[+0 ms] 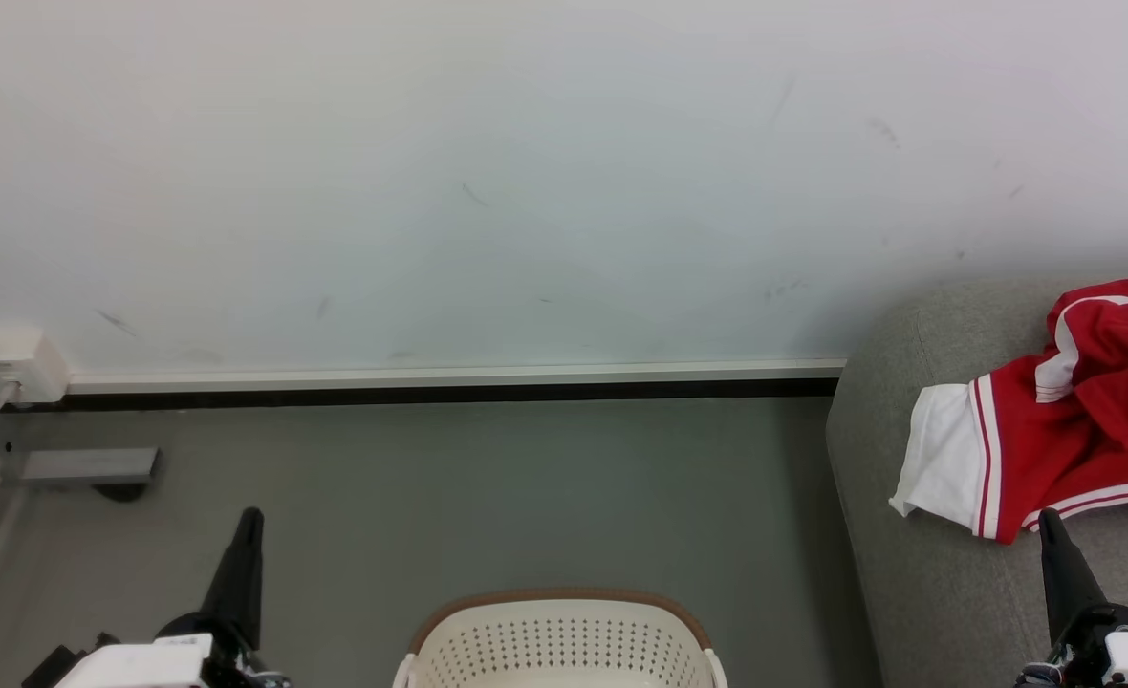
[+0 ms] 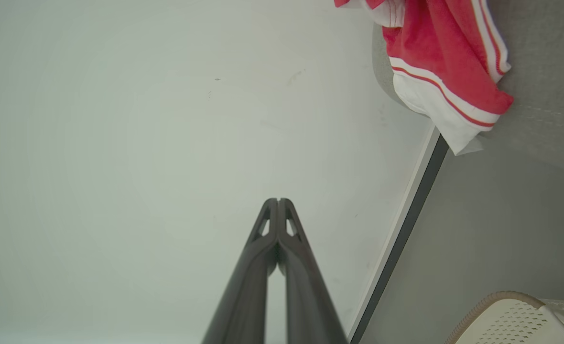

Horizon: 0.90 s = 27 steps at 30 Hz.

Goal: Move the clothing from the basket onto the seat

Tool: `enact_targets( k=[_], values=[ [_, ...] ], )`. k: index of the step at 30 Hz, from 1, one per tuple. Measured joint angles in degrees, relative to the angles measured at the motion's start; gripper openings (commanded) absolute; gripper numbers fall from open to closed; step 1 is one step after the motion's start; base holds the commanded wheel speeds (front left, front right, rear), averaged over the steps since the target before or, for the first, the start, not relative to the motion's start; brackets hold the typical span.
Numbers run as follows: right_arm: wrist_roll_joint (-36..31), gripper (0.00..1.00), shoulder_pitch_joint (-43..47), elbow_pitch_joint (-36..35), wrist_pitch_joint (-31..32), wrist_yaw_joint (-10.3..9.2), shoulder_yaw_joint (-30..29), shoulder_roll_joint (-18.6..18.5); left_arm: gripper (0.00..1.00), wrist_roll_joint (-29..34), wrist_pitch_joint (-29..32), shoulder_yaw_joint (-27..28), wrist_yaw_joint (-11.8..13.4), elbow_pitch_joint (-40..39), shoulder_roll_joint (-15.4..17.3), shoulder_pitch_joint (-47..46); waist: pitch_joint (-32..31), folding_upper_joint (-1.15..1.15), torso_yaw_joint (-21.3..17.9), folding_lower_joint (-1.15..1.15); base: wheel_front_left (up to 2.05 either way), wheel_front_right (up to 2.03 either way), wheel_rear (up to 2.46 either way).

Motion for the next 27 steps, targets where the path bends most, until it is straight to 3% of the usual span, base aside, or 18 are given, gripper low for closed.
enact_targets(
  k=[27],
  values=[
    [0.0, 0.00, 0.0, 0.0, 0.0, 0.00, 0.0, 0.0, 0.00, 0.0, 0.0, 0.0, 0.0, 0.0, 0.0, 0.0, 0.0, 0.00, 0.0, 0.00, 0.00, 0.00, 0.00]
  ],
)
